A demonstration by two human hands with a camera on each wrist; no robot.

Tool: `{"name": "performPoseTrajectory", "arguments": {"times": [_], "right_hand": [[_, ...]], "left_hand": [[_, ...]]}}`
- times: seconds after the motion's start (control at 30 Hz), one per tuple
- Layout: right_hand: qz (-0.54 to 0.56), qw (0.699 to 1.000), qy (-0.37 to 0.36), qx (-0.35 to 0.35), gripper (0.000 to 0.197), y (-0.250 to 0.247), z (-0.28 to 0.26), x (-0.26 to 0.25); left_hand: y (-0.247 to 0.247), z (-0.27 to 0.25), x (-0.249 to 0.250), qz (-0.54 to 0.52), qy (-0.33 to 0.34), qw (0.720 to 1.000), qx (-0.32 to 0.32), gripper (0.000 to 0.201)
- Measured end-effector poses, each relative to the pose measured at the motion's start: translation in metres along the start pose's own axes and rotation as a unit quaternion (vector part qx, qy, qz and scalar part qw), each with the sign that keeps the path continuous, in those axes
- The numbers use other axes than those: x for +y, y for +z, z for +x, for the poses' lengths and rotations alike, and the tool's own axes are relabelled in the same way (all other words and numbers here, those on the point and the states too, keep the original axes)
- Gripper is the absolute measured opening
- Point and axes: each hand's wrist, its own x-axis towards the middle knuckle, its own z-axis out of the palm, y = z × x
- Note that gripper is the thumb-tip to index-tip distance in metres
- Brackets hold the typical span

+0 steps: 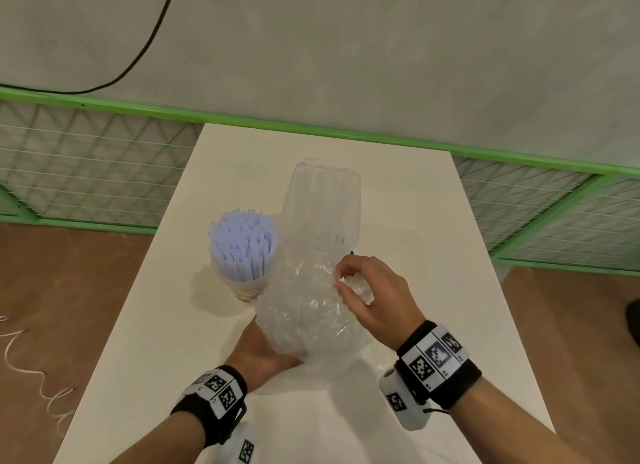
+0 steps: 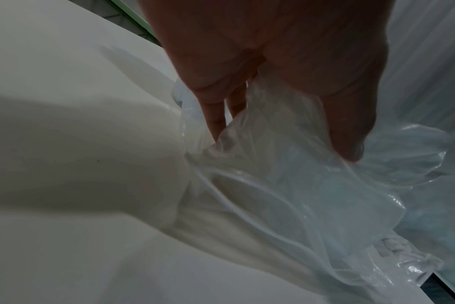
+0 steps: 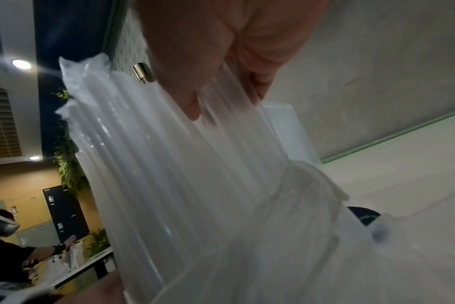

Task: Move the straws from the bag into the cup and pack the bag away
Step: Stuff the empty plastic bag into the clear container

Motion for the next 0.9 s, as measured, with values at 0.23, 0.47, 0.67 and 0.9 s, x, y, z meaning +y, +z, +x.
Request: {"name": "performPoseTrajectory", "arguments": {"times": [0.23,0.47,0.67,0.9], "right_hand": [[-0.027,0.998,-0.005,0.061,0.023,0.004,0.002,-0.004],[-0.045,0.994,-0.053,0.082,0.027,0.006,0.009,-0.002],[-0.038,0.994,-0.051,0.085,0.021,-0.015,0.021,-0.010],[-0.047,0.986,-0.068,0.142,0.026,-0.045,0.047,-0.016]], "left_hand": [[0.000,-0.002,0.001,-0.018,0.010,1.000,0.013,0.079],[0.002,-0.003,0.002,-0.042,0.010,0.999,0.015,0.079],[0.002,-0.001,-0.003,-0.051,-0.003,0.999,0.013,0.087],[0.001,-0.003,-0.002,-0.050,0.008,0.999,0.016,0.081]]}}
